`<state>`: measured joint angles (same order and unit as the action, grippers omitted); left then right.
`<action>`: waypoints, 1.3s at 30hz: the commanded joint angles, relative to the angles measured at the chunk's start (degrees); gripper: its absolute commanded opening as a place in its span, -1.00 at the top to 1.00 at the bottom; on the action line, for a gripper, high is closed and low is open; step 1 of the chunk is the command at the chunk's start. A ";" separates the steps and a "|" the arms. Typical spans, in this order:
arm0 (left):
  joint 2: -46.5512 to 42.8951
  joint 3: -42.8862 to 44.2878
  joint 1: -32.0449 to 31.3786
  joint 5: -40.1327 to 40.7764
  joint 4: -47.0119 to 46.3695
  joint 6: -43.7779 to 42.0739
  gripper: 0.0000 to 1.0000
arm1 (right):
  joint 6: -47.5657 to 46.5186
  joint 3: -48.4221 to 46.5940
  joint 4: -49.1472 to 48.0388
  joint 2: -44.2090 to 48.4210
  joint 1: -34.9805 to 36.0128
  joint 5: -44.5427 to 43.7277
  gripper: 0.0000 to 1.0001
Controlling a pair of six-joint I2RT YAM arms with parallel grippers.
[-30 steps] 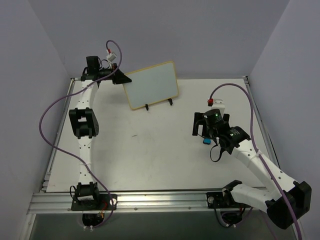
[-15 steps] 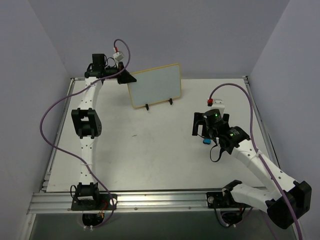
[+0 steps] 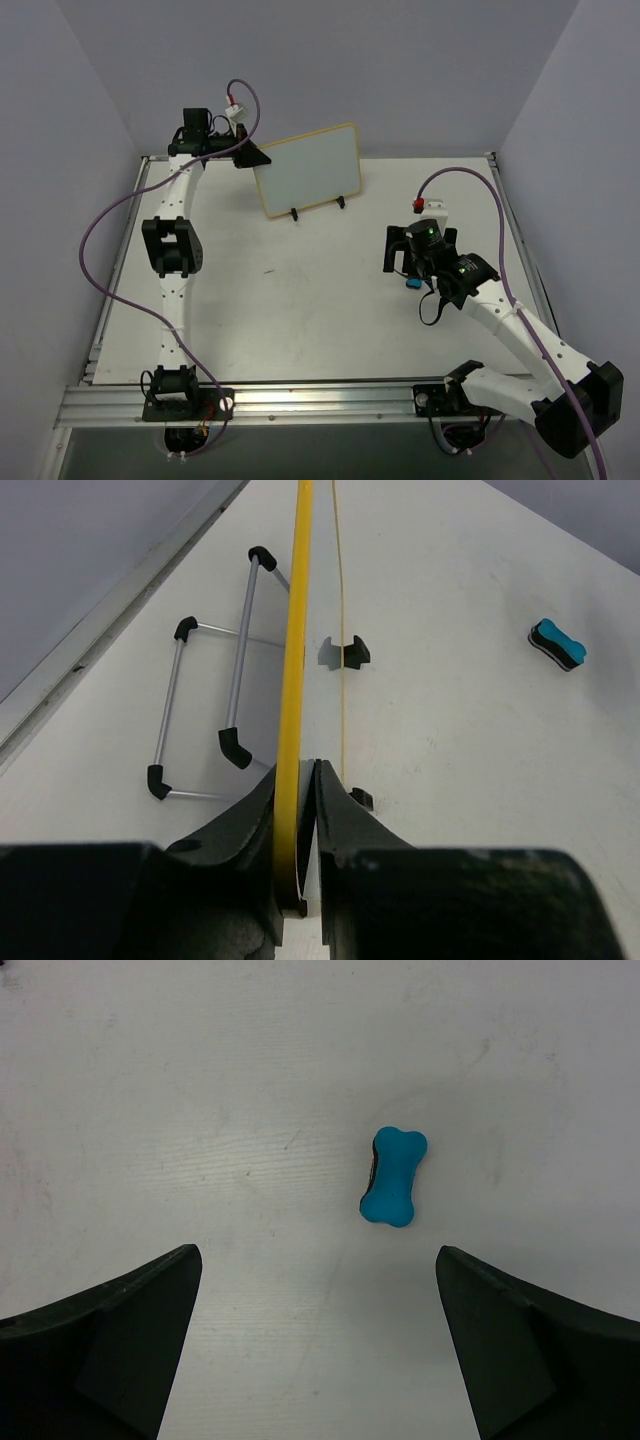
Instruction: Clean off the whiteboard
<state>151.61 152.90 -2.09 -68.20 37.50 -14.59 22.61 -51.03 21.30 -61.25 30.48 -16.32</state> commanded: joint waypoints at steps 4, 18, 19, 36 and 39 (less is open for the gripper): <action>1.67 2.66 0.68 9.58 3.99 -7.21 0.45 | 0.50 0.49 0.94 -0.18 0.90 -2.32 -1.00; -1.23 1.70 -0.64 11.86 2.76 -8.44 -0.06 | 0.59 0.40 0.94 -0.97 1.78 -2.84 -1.00; -1.66 1.53 -0.72 12.13 2.67 -8.52 -0.07 | 0.59 0.49 0.94 -0.97 1.95 -2.84 -1.00; -7.64 -1.81 -0.02 15.65 1.97 -8.53 -0.88 | 0.68 0.58 0.94 -0.89 2.92 -3.02 -0.99; -9.92 -3.04 0.15 15.73 1.88 -8.18 -0.88 | 0.77 0.58 0.94 -0.80 3.09 -3.11 -1.00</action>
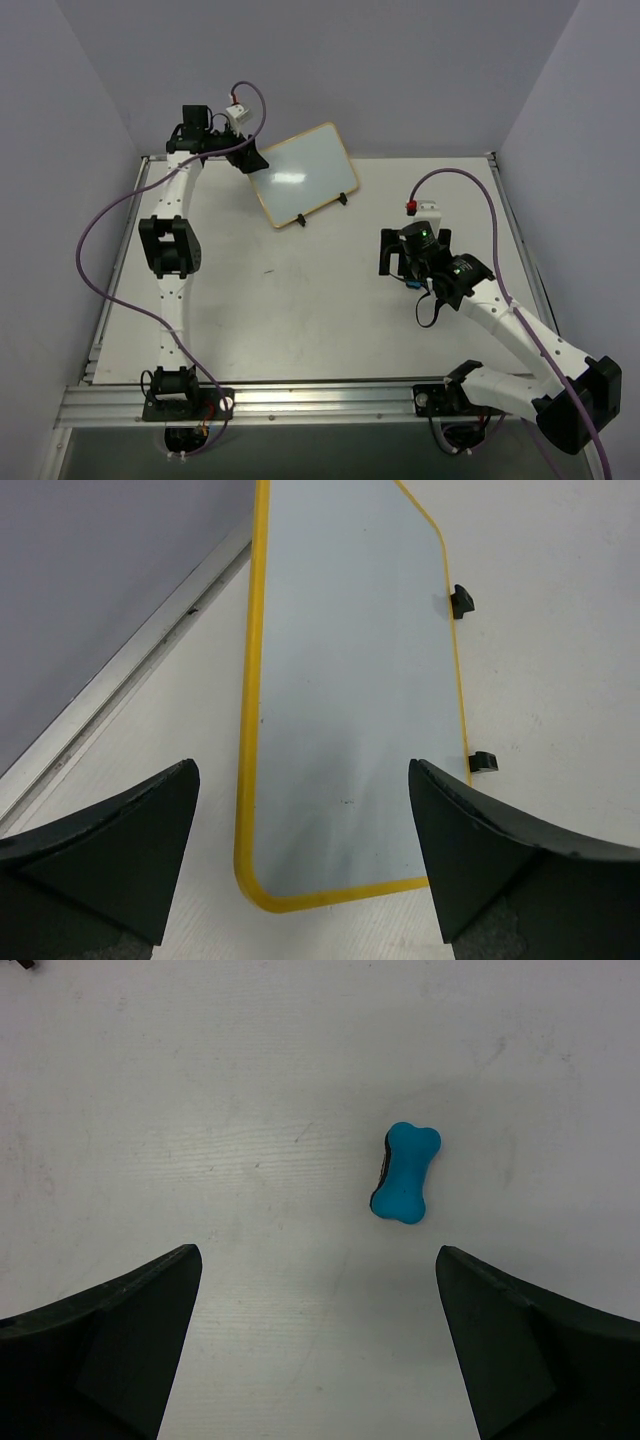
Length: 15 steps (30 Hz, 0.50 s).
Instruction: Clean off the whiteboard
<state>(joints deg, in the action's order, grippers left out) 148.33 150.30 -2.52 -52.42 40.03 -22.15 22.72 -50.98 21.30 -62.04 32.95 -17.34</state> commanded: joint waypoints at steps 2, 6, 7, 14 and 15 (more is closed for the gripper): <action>-8.75 -1.41 0.77 0.65 -0.57 0.18 -0.88 | 0.57 0.53 0.85 -0.01 0.62 -2.17 -1.00; -14.20 -3.51 0.77 5.65 -0.48 4.74 -0.88 | 0.75 0.27 1.11 -0.01 0.62 -2.87 -1.00; -17.43 -5.96 0.85 8.89 -1.44 7.97 -0.88 | 0.75 0.27 1.11 0.25 0.62 -2.96 -1.00; -36.16 -26.86 0.50 32.88 -11.38 29.78 -0.88 | 2.76 -0.70 1.12 6.66 0.54 -8.84 -1.00; -40.97 -29.60 0.15 36.22 -11.38 31.80 -0.88 | 3.46 -0.70 0.85 9.19 0.62 -8.93 -1.00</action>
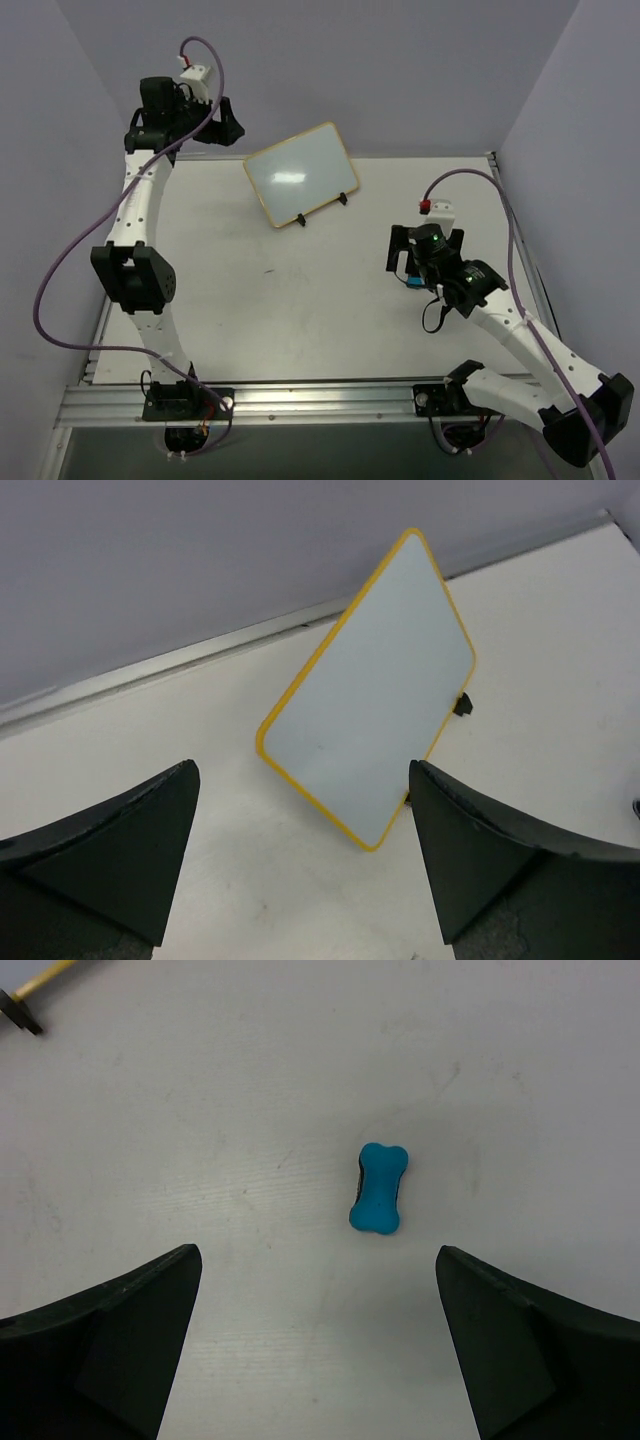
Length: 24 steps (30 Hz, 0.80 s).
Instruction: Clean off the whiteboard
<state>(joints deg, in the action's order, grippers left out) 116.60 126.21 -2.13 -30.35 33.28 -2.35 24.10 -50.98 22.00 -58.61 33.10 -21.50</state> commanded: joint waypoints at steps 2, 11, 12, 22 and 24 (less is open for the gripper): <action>-15.05 -12.44 -1.46 23.78 -5.76 15.88 -0.88 | 2.18 -0.52 -0.20 8.15 0.38 -5.13 -1.00; -53.55 -59.75 -22.64 50.82 -16.32 21.06 -0.88 | 0.52 -6.84 5.24 12.12 0.38 -24.28 -1.00; -57.49 -61.59 -24.31 52.48 -15.36 21.33 -0.88 | -0.01 -7.29 5.68 12.38 0.30 -25.16 -1.00; -76.07 -70.49 -34.61 57.14 7.65 21.69 -0.88 | -1.95 -13.61 11.04 14.75 0.38 -23.94 -1.00; -78.79 -72.93 -34.52 57.24 7.94 19.50 -0.88 | -2.65 -13.88 12.45 15.97 0.38 -23.42 -1.00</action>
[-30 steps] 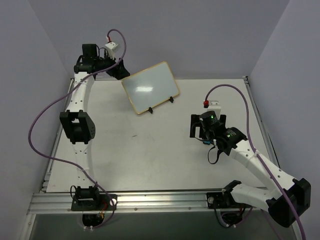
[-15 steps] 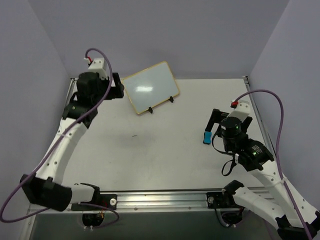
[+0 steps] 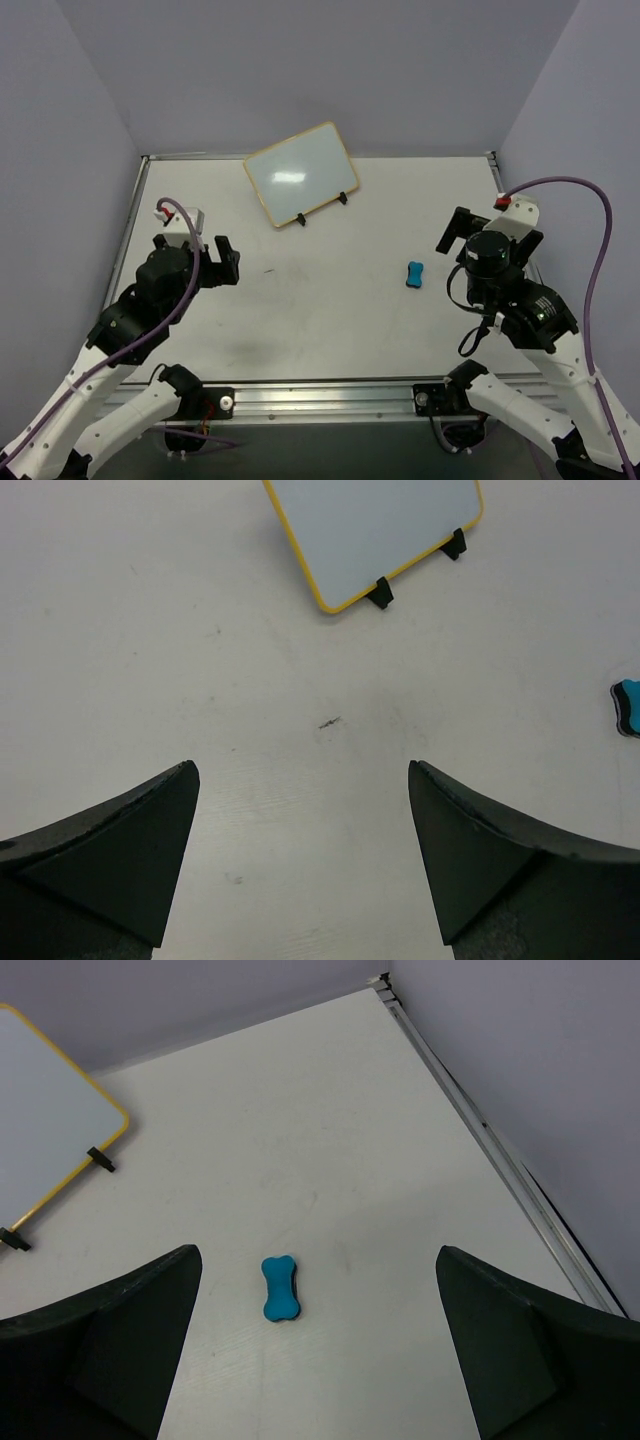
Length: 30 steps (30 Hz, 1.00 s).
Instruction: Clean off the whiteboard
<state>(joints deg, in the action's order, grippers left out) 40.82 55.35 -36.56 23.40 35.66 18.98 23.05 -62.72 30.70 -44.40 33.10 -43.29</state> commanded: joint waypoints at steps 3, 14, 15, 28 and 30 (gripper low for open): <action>-5.13 -5.60 0.17 3.77 3.19 -1.41 -0.88 | -1.87 -1.01 3.15 4.05 0.38 -0.40 -1.00; -11.19 -8.06 15.02 3.59 -1.73 -1.84 -0.88 | -2.39 6.11 -2.39 4.33 0.30 3.13 -1.00; -12.42 -8.50 15.63 2.71 -2.43 -2.63 -0.88 | -2.39 6.46 -2.66 3.89 0.38 2.86 -1.00; -10.76 -9.47 19.59 0.77 -4.37 -3.78 -0.88 | -3.27 7.26 -5.21 0.46 0.38 1.19 -1.00; -10.24 -9.47 19.86 1.04 -4.28 -3.69 -0.88 | -3.36 7.35 -5.47 1.07 0.38 0.93 -1.00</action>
<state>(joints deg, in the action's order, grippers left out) 29.89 45.69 -17.41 24.01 34.35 15.81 20.64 -55.79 27.07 -44.03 33.10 -39.77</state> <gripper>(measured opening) 0.940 0.996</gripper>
